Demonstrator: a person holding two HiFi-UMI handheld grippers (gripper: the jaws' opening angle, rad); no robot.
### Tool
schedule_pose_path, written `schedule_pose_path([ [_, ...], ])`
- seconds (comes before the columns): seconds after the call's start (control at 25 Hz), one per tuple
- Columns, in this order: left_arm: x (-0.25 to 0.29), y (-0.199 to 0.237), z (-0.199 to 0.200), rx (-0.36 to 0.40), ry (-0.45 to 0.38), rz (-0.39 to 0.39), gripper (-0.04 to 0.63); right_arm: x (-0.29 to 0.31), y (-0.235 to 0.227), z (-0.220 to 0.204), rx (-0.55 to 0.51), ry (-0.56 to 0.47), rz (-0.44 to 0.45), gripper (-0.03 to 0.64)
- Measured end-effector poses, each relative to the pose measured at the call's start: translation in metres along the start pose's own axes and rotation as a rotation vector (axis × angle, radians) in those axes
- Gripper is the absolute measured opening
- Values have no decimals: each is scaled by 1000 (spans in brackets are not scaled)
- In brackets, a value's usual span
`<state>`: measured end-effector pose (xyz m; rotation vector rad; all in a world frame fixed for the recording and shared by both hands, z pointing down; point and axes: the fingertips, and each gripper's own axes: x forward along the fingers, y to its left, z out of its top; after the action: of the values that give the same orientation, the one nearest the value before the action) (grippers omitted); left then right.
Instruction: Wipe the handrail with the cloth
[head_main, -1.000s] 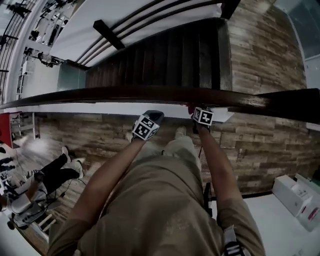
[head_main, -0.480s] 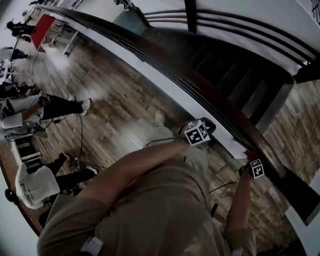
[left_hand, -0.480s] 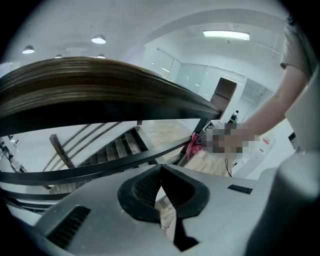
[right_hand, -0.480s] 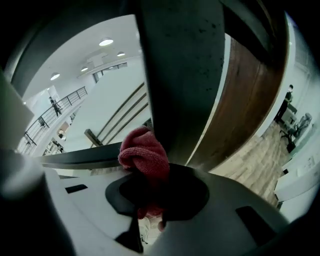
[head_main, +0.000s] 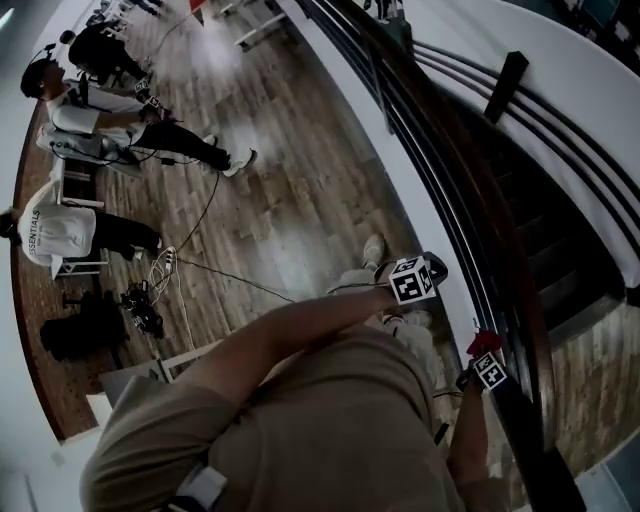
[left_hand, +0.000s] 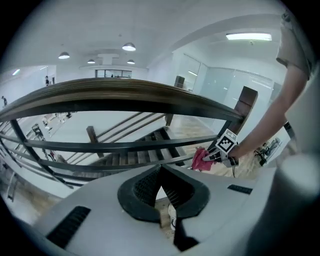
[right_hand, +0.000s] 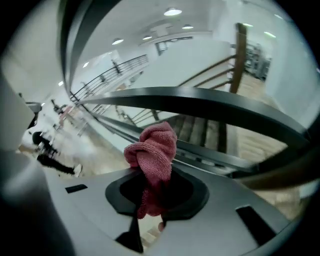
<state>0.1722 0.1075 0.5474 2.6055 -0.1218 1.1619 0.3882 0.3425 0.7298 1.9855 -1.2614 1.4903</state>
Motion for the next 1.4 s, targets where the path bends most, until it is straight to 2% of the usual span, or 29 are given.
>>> schedule_pose_path([
  [0.12, -40, 50, -29, -37, 12, 82, 17, 28, 114, 30, -222, 3, 192, 84],
  [0.2, -69, 89, -45, -65, 14, 143, 17, 42, 189, 58, -309, -29, 311, 84],
  [0.28, -92, 128, -56, -91, 9, 193, 17, 53, 247, 84, -361, -61, 393, 84],
  [0.4, -117, 173, -69, -131, -9, 243, 17, 54, 308, 108, -404, -97, 465, 84],
  [0.52, -140, 213, -82, -164, -38, 277, 17, 53, 352, 115, -420, -125, 519, 84],
  [0.64, -155, 269, -98, -162, -59, 303, 17, 70, 404, 126, -437, -150, 563, 84],
  [0.72, -156, 316, -101, -129, -69, 273, 17, 80, 435, 148, -441, -179, 534, 84],
  [0.88, -170, 413, -99, -73, -79, 181, 17, 94, 509, 205, -475, -218, 415, 84],
  [1.04, -183, 505, -102, -33, -77, 131, 17, 134, 604, 253, -564, -234, 337, 84],
  [1.16, -178, 549, -111, -7, -32, 75, 18, 161, 669, 277, -638, -247, 300, 84],
  [1.24, -172, 584, -120, 9, -8, 68, 18, 182, 705, 292, -670, -259, 263, 84],
  [1.4, -153, 665, -139, 21, -36, 135, 18, 255, 755, 312, -668, -265, 130, 84],
])
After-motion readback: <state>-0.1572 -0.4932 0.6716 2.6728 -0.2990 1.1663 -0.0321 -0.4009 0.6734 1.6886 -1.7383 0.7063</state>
